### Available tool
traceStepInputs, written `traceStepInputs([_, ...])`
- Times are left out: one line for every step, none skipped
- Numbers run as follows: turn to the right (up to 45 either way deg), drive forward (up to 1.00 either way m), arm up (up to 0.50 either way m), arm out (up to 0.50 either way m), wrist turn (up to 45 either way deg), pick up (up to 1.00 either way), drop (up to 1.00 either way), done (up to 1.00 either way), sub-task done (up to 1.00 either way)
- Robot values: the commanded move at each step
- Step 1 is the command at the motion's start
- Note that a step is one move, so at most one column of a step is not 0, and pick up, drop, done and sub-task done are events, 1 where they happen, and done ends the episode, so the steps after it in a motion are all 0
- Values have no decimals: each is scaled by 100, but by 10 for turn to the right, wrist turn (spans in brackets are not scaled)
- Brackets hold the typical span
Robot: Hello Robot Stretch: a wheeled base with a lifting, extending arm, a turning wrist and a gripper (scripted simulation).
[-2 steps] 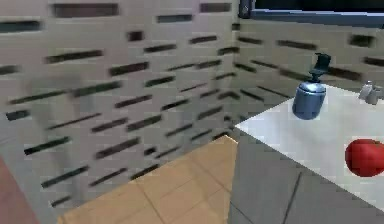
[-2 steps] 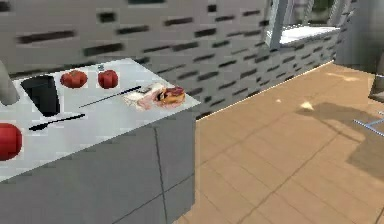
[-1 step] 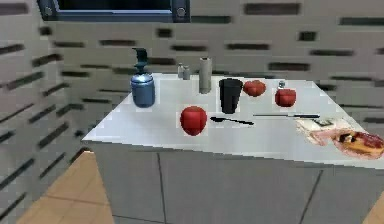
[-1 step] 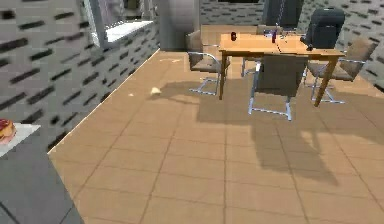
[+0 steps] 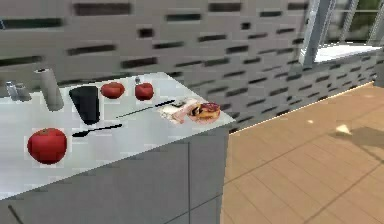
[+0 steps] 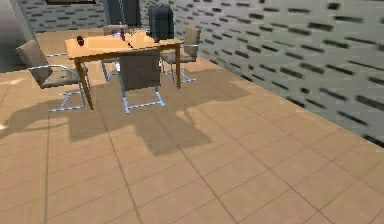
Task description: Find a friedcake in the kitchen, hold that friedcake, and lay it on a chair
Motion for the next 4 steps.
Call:
traceStepInputs([0,45,0,0,0,0,0,0,0])
traceStepInputs([-450,0,0,0,0,0,0,0,0])
traceStepInputs([-330,0,0,0,0,0,0,0,0])
traceStepInputs([0,0,50,0,0,0,0,0,0])
